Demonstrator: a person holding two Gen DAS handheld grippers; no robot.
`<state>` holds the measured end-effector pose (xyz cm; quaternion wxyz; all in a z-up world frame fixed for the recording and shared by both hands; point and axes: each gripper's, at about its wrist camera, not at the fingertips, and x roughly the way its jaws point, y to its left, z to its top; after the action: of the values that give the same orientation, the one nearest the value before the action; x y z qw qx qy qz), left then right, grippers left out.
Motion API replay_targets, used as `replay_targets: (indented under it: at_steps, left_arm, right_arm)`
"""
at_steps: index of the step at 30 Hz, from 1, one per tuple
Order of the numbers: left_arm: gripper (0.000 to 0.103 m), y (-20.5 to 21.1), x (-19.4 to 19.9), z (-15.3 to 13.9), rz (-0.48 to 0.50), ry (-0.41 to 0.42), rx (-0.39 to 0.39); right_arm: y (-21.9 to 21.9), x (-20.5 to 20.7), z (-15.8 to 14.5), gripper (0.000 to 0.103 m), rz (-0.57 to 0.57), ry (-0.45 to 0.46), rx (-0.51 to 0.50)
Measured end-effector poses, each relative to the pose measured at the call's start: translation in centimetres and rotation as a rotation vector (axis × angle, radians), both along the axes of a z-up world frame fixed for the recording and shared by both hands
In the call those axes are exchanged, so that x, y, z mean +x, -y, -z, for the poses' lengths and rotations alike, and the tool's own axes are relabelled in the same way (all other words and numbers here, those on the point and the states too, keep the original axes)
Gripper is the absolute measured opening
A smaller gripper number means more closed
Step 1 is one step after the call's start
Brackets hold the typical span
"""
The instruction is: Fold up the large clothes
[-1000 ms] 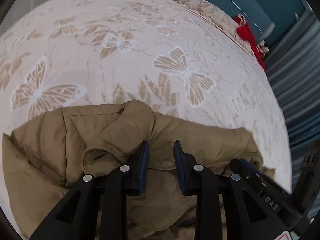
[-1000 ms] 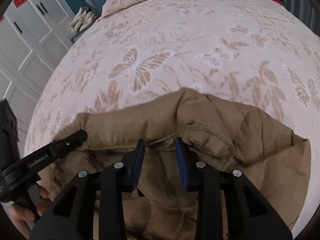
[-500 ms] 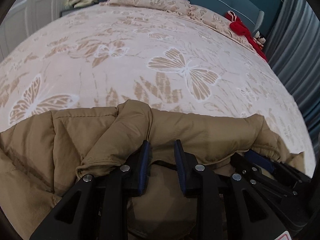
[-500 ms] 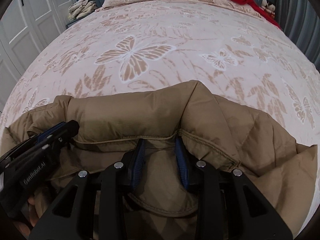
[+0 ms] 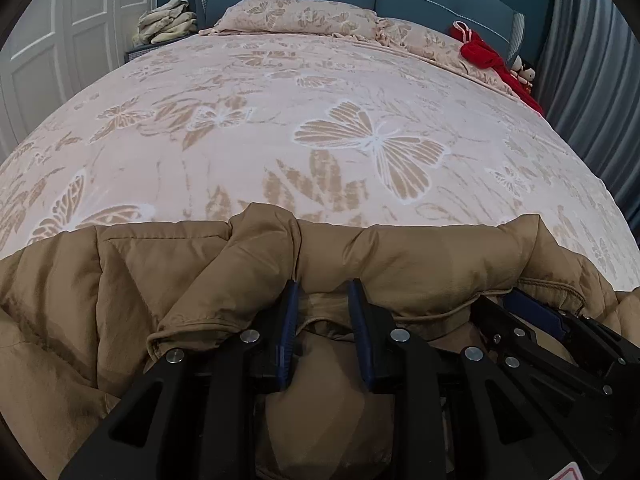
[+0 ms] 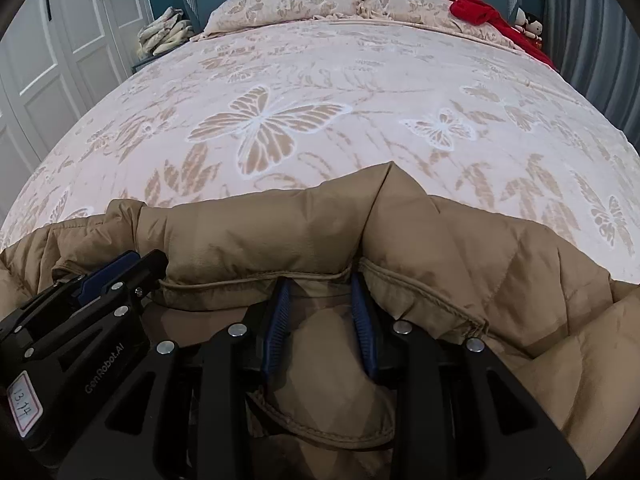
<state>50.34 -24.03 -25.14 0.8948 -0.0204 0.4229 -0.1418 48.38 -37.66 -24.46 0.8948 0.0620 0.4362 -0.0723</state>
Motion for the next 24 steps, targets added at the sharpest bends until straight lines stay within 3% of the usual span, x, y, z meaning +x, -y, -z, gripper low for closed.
replay_targets:
  at_steps: [4,7,10,17,24]
  left_arm:
    - [0.027,-0.2,0.1,0.2,-0.001,0.004,-0.021]
    - [0.027,-0.2,0.1,0.2,-0.001,0.009,-0.021]
    - [0.027,-0.2,0.0,0.2,0.000,0.010,-0.023]
    - [0.027,-0.2,-0.1,0.2,-0.001,0.011,-0.028]
    - [0.027,-0.3,-0.1,0.0,0.000,0.013,-0.046]
  right_arm:
    - [0.1,-0.6,-0.6,0.030,-0.003,0.044,0.022]
    - [1.1,-3.2,-3.1,0.031,-0.002,0.212,0.104]
    - [1.8,-4.3,-4.2,0.031,0.018,0.278,0.146]
    - [1.1,-0.9,-1.8,0.026,0.019,0.080,0.103]
    - [0.9,-0.4,-0.4,0.025,0.014,0.051,0.078]
